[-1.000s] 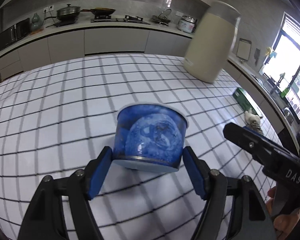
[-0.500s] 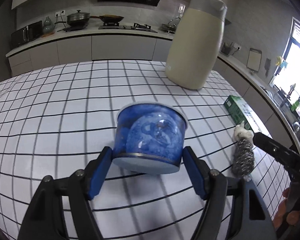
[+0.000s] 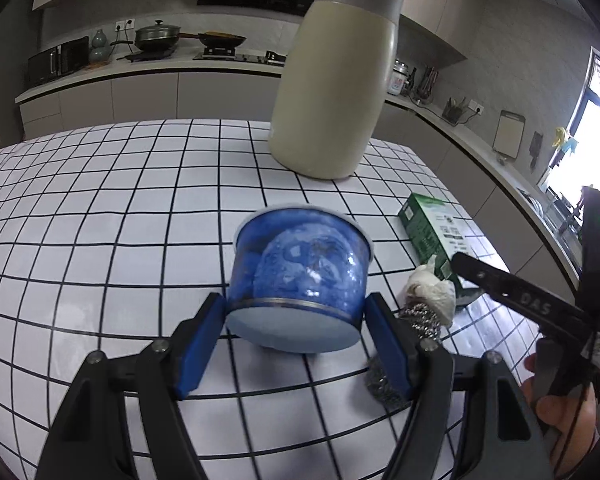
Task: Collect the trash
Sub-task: 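Grasp the green milk carton with the right tool while the left tool holds the cup, then carry the blue cup and green carton over the black bin with both tools, then open both tools above the bin to drop the cup and carton, then move both open tools back over the island toward the steel wool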
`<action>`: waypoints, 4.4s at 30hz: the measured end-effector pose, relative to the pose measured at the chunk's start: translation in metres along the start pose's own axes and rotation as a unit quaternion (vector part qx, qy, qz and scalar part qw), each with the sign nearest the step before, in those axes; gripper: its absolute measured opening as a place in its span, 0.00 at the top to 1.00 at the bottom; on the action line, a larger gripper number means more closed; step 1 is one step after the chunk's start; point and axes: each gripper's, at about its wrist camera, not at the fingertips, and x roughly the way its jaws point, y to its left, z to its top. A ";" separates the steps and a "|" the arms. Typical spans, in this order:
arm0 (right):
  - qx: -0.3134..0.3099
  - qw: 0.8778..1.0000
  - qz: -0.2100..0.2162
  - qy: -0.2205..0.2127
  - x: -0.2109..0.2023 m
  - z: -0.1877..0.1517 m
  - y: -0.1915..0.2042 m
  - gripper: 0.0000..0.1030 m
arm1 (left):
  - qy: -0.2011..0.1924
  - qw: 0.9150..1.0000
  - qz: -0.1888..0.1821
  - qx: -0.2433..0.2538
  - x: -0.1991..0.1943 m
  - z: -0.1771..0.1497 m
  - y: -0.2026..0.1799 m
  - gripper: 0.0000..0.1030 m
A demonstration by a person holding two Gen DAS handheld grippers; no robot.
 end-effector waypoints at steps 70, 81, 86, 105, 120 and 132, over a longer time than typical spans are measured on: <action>0.092 0.993 -0.035 -0.059 -0.199 -0.095 -0.190 0.45 | 0.008 0.983 -0.168 0.071 -0.052 -0.064 -0.229 0.26; 0.124 0.990 -0.066 0.016 -0.198 -0.141 -0.453 0.45 | 0.093 0.973 -0.203 0.065 0.034 -0.143 -0.453 0.26; 0.117 0.989 -0.045 0.074 -0.139 -0.161 -0.512 0.44 | 0.133 0.977 -0.154 0.056 0.099 -0.189 -0.488 0.25; 0.118 0.991 -0.052 0.028 -0.195 -0.140 -0.547 0.31 | 0.157 0.981 -0.097 0.056 0.070 -0.160 -0.509 0.23; 0.006 0.997 0.071 -0.001 -0.187 -0.068 -0.287 0.30 | 0.036 0.998 0.044 -0.002 -0.051 -0.085 -0.273 0.23; -0.061 0.988 0.140 0.035 -0.104 -0.054 -0.088 0.30 | 0.038 0.991 0.117 -0.055 -0.036 -0.063 -0.110 0.23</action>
